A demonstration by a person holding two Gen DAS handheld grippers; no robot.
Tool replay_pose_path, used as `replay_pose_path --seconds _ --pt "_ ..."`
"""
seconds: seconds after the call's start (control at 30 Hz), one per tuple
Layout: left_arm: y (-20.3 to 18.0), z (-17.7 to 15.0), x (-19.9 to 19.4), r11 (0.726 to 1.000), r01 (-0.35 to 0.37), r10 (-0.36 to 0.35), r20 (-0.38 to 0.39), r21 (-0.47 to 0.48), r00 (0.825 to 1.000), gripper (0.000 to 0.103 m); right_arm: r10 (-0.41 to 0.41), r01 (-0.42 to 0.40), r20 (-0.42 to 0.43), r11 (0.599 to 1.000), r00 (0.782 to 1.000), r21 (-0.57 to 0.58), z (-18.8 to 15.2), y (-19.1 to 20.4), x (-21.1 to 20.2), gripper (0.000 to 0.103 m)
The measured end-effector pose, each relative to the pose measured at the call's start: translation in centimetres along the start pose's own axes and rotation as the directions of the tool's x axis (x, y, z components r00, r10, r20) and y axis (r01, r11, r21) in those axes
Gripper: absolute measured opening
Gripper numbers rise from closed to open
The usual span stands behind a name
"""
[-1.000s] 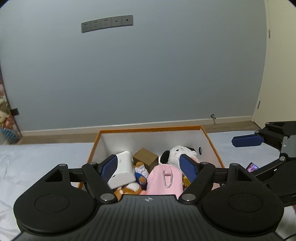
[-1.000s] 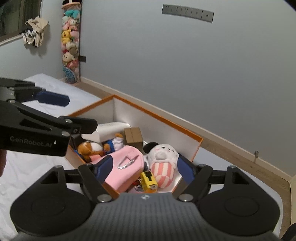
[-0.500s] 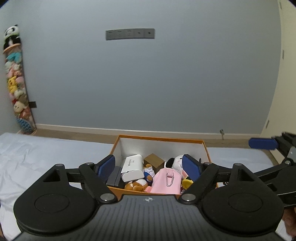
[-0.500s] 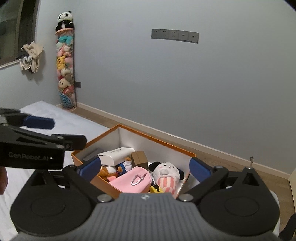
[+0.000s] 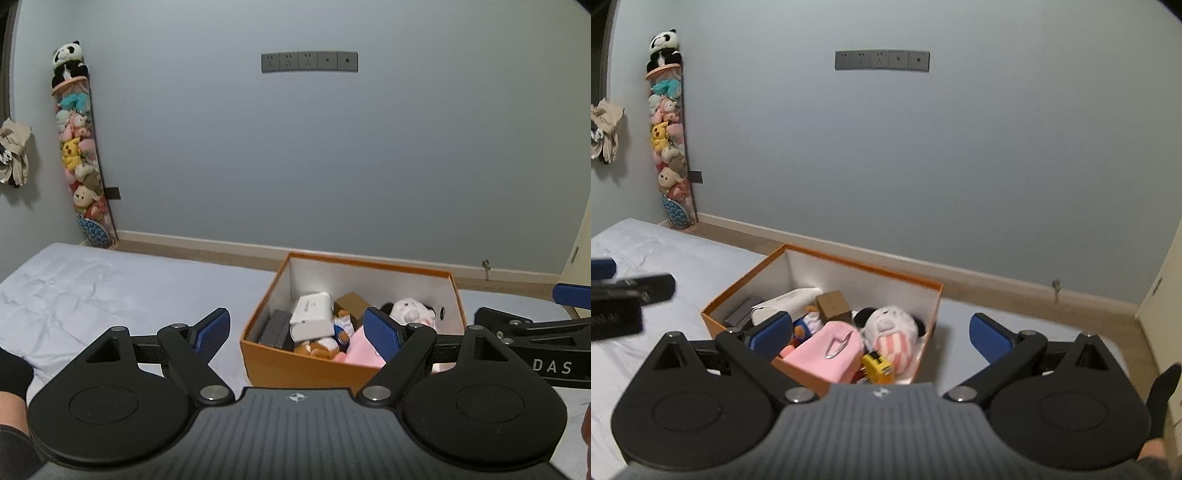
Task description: Organize objects
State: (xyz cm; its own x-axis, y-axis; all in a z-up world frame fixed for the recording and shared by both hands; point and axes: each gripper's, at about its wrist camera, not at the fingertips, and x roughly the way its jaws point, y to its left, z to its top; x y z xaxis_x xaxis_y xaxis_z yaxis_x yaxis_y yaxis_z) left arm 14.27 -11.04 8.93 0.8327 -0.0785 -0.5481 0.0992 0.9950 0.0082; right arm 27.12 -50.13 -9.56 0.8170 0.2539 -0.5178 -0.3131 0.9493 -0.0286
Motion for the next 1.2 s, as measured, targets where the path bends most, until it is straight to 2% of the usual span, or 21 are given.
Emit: replay_pose_path --seconds 0.3,0.67,1.2 --pt "-1.0 -1.7 1.9 0.999 -0.034 0.036 -0.058 0.028 0.998 0.095 -0.013 0.013 -0.03 1.0 0.999 -0.009 -1.4 0.8 2.6 0.102" --pt "-2.6 -2.9 5.3 0.998 -0.035 0.042 -0.123 0.058 0.991 0.094 -0.038 0.04 -0.11 0.999 0.993 0.017 -3.1 -0.3 7.1 0.102" --pt "-3.4 -3.6 9.0 0.996 -0.041 0.054 -0.167 0.08 0.985 0.092 -0.041 0.046 -0.163 0.999 0.986 0.029 -4.3 -0.8 11.6 0.102"
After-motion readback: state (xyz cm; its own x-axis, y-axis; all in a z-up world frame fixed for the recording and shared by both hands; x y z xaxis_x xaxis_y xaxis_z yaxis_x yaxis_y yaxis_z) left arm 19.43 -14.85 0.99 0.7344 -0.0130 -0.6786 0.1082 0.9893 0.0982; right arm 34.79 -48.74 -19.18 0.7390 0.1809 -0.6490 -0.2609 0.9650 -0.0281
